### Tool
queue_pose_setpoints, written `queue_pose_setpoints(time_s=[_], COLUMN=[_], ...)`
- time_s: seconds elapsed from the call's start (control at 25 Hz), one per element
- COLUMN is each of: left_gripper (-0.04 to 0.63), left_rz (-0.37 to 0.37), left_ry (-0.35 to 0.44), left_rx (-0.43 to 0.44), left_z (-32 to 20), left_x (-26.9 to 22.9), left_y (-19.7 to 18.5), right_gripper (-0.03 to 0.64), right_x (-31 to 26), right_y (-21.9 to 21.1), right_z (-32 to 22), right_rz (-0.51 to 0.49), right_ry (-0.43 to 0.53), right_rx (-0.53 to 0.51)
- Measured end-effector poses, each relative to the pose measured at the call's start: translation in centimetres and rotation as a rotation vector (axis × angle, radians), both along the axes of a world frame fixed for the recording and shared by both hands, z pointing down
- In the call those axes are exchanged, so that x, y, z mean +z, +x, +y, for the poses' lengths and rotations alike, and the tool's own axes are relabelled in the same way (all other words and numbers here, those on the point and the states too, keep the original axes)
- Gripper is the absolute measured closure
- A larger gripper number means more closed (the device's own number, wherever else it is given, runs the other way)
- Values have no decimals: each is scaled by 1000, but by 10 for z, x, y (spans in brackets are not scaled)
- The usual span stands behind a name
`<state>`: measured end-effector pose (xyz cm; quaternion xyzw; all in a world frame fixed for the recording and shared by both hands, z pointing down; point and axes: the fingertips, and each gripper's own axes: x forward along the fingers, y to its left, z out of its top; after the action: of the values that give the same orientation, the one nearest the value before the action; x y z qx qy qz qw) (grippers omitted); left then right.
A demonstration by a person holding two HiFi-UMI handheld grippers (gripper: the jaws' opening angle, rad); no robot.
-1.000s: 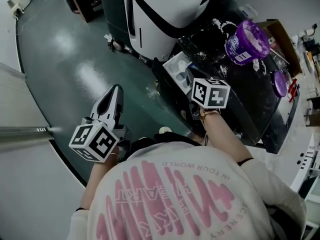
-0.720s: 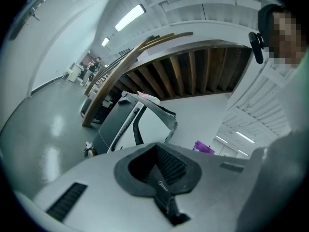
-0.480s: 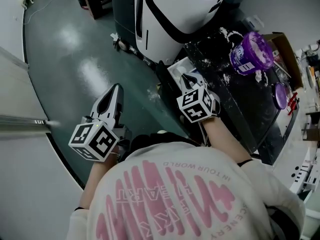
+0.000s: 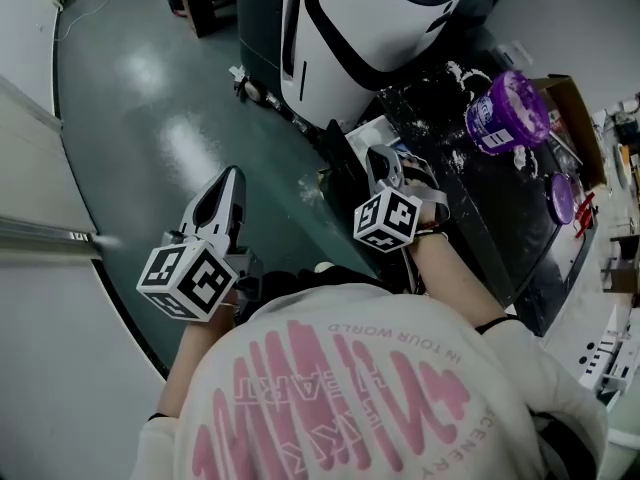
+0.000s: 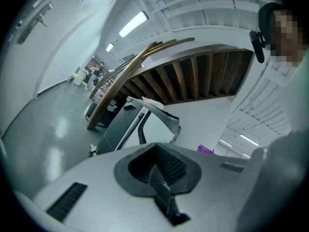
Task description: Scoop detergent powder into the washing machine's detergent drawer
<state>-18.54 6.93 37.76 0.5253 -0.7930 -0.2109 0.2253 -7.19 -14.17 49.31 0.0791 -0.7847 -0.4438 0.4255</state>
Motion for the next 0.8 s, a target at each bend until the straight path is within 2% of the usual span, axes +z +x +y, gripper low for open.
queue_pose_setpoints(time_s=[0.08,0.16,0.24,0.48,0.6,0.68,0.72,0.8], left_gripper=[595,595,595,595,595,595,595,595], left_rz=[-2,-3,-2,-4,4,9,7,-12], left_ry=[1,2,3,5,3,1,-2,-19], left_rx=[-3,-4,-5,9,45,67,69,61], left_z=[4,7,10,14,9,3,1,-5], left_x=[-1,-1,-1,-3,-2,-1,-2,-3], left_y=[0,0,0,3,8,11,11,9], right_gripper=[615,615,614,614,614,614,614,614], right_x=[-4,-10,-19,-42,-44,-47,-50,-61], right_y=[-1,-2,1,30,41,44,44,41], right_z=[1,-2,-10,-38,-30,-21,-16,-5], right_rz=[-14,-70,-204,-850,-1066,-1153,-1177,-1192], right_ry=[11,-48,-242,-1091,-1417,-1568,-1601,-1589], right_rx=[2,54,198,758,890,925,924,888])
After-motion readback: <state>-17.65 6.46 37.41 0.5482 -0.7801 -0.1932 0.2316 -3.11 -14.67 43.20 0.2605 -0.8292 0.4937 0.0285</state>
